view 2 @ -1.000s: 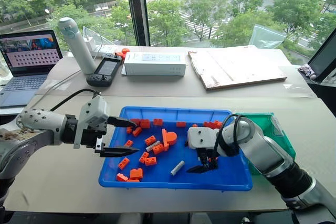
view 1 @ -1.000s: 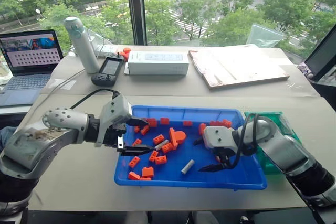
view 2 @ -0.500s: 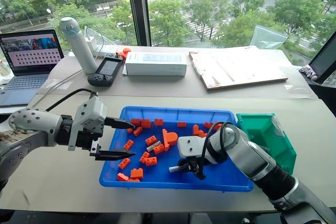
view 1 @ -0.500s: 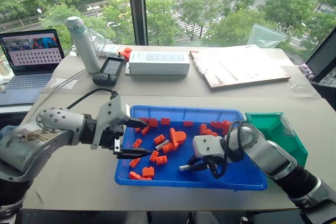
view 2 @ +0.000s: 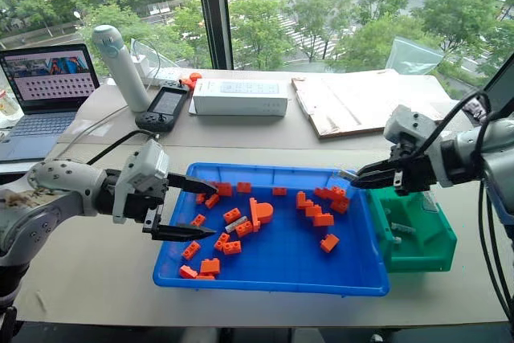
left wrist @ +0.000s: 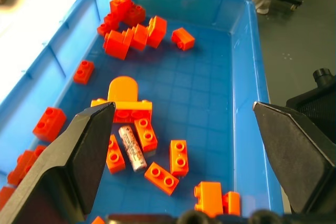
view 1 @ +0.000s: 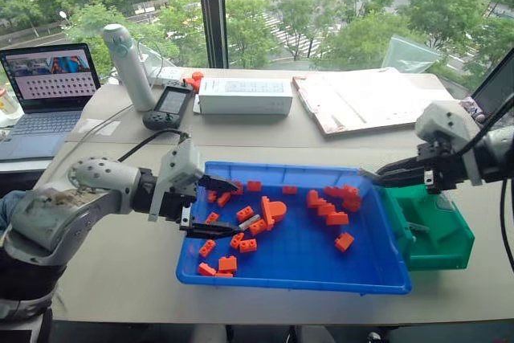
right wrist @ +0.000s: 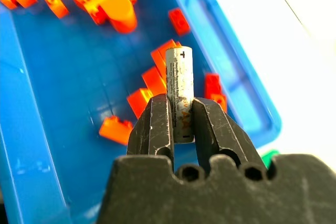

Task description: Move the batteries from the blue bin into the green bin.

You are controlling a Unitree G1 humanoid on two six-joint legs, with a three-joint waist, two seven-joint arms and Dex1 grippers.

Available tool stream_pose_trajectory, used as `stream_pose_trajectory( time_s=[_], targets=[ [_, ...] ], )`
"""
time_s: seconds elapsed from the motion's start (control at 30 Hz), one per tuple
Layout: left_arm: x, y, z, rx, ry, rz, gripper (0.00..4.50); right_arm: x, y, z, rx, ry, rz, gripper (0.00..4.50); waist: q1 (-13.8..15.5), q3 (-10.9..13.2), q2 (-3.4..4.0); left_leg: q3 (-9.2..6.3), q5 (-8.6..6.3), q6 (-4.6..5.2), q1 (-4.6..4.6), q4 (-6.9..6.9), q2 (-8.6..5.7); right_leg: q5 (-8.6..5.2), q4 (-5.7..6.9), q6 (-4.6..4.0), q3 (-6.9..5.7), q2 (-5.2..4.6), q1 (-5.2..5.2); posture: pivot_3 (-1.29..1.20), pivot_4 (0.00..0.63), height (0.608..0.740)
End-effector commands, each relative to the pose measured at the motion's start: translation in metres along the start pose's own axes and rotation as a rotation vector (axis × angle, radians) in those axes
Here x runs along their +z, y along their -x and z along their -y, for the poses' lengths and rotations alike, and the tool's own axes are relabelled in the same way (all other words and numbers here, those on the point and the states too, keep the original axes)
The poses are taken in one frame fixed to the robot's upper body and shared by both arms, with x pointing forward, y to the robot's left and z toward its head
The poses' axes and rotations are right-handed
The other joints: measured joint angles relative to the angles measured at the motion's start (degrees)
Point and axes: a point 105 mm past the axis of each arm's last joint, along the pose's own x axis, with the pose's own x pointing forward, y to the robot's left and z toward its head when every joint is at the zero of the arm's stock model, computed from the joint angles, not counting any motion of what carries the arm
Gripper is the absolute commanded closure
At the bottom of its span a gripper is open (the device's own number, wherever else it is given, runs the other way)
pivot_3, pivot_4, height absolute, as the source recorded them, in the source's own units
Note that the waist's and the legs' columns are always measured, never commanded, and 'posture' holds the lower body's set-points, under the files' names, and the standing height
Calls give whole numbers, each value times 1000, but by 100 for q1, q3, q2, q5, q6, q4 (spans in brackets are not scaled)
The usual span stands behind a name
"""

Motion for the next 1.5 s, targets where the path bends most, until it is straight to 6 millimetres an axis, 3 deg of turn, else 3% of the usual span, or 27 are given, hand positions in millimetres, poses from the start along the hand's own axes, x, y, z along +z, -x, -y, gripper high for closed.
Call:
stream_pose_trajectory(
  time_s=[0.03,0.13,0.17,0.3,0.4,0.5,0.6,0.77,0.87,0.97,1.23,1.27,1.3,1.5],
  targets=[
    [6,-1,-2,-13,-43,12,0,-14,23,10,-106,-17,-58,4244,-13,0,1,0,9,15,0,0,0,0,1,0,2,0,-1,0,150,740],
    [6,-1,-3,-16,-45,10,0,-32,21,13,-137,-21,-134,4244,-62,0,2,4,15,24,2,1,5,0,2,0,7,3,-6,0,150,740],
    [5,-1,-3,-16,-45,9,0,-35,18,14,-143,-22,-143,3229,-69,0,2,4,15,24,3,2,6,0,3,-1,7,3,-5,0,150,740],
    [-1,2,-5,0,-40,-26,0,-39,13,16,-148,9,-177,1951,-75,0,5,5,11,17,3,4,6,0,3,-1,8,3,-6,0,150,740],
    [-5,10,-20,115,-54,-64,0,13,-2,16,-126,145,-32,958,-121,1,8,7,-4,-7,3,6,6,0,3,-1,10,2,-8,0,150,740],
    [-11,18,-20,141,-56,-112,0,56,-30,1,-30,253,93,41,-197,3,11,2,-4,-8,3,4,11,10,5,-2,20,15,-13,0,150,740],
    [-19,28,-16,163,-33,-167,0,79,-64,-26,116,302,179,41,-174,2,7,-1,-3,-8,2,6,34,6,2,-8,14,37,-11,0,150,740],
    [-33,43,-1,168,22,-252,0,85,-120,-59,244,389,206,41,-52,5,5,3,1,2,-10,-1,38,0,5,-16,9,42,-22,0,150,740],
    [-36,47,5,175,42,-265,0,92,-142,-76,301,402,243,41,-29,5,5,11,-2,-1,-9,3,46,0,6,-17,8,44,-24,0,150,740],
    [-36,47,8,184,49,-264,0,86,-162,-79,314,444,216,41,-23,5,5,14,-23,-38,-6,11,56,2,11,-22,2,49,-36,0,150,740],
    [-34,47,10,201,53,-258,0,74,-192,-73,321,478,167,41,-43,3,3,37,-19,-47,-3,13,71,9,13,-29,-1,51,-50,0,150,740],
    [-34,46,11,202,52,-257,0,73,-194,-73,322,479,165,543,-46,3,3,37,-18,-48,-3,12,72,8,13,-29,0,53,-51,0,150,740],
    [-34,46,12,202,52,-256,0,73,-195,-72,323,480,164,671,-46,3,3,38,-17,-48,-4,10,72,8,15,-30,1,54,-51,0,150,740],
    [-33,44,14,200,54,-252,0,71,-188,-64,301,485,155,2697,-43,3,3,41,-15,-48,-4,9,72,8,26,-30,3,54,-51,0,150,740]
  ],
)
